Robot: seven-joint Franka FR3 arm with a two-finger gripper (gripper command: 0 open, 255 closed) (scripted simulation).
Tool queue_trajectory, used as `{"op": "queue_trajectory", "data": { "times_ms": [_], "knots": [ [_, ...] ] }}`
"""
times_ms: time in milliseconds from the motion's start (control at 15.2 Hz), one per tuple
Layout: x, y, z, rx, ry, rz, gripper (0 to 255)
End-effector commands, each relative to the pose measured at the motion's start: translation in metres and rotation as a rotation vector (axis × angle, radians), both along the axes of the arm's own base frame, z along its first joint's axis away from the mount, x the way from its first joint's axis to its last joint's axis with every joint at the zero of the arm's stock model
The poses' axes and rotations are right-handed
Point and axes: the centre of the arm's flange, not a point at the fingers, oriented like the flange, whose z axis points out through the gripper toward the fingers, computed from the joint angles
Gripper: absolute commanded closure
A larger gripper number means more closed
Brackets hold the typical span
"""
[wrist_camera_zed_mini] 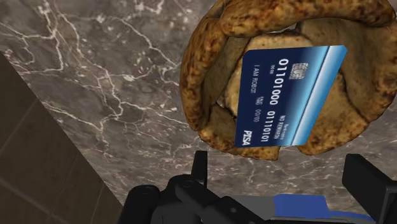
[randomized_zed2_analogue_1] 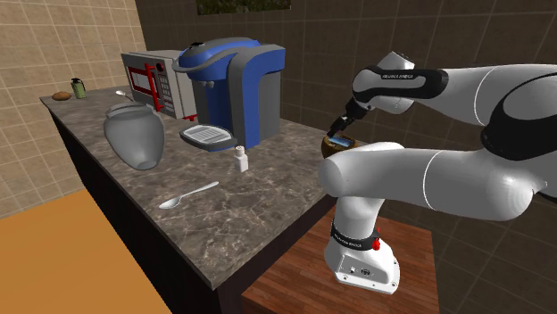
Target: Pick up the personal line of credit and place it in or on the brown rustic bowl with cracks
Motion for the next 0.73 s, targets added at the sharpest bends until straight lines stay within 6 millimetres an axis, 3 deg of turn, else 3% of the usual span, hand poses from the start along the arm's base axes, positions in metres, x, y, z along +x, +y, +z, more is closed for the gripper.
{"op": "queue_trajectory", "data": {
  "times_ms": [0,132,660],
  "knots": [
    [-0.011,0.003,0.017,0.001,0.001,0.000,0],
    [-0.024,0.006,0.037,0.001,0.001,0.000,0],
    [-0.024,0.006,0.037,0.001,0.001,0.000,0]
  ]
}}
